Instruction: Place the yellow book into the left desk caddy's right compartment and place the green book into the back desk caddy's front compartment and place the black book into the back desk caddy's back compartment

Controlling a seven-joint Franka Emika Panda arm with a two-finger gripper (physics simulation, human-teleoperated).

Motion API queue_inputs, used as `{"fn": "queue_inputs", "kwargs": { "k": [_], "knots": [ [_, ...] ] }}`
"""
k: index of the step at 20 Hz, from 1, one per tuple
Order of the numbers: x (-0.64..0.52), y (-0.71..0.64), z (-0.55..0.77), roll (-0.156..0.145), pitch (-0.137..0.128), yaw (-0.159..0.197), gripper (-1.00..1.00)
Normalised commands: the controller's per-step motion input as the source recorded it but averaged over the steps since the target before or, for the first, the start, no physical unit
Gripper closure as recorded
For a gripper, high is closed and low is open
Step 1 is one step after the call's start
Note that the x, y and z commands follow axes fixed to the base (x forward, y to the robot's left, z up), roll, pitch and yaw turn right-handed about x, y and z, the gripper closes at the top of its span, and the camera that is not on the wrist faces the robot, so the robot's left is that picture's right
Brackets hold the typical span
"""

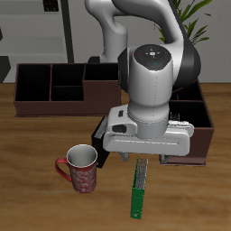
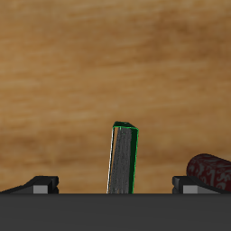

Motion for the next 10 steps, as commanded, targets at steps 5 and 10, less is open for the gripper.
{"fn": "queue_inputs", "kwargs": {
  "k": [5, 10],
  "knots": [
    [0.14, -0.15, -0.24, -0.006, 0.01, -0.033, -1.0],
    [0.07, -0.08, -0.25, -0.04, -0.009, 0.012, -1.0]
  ]
}}
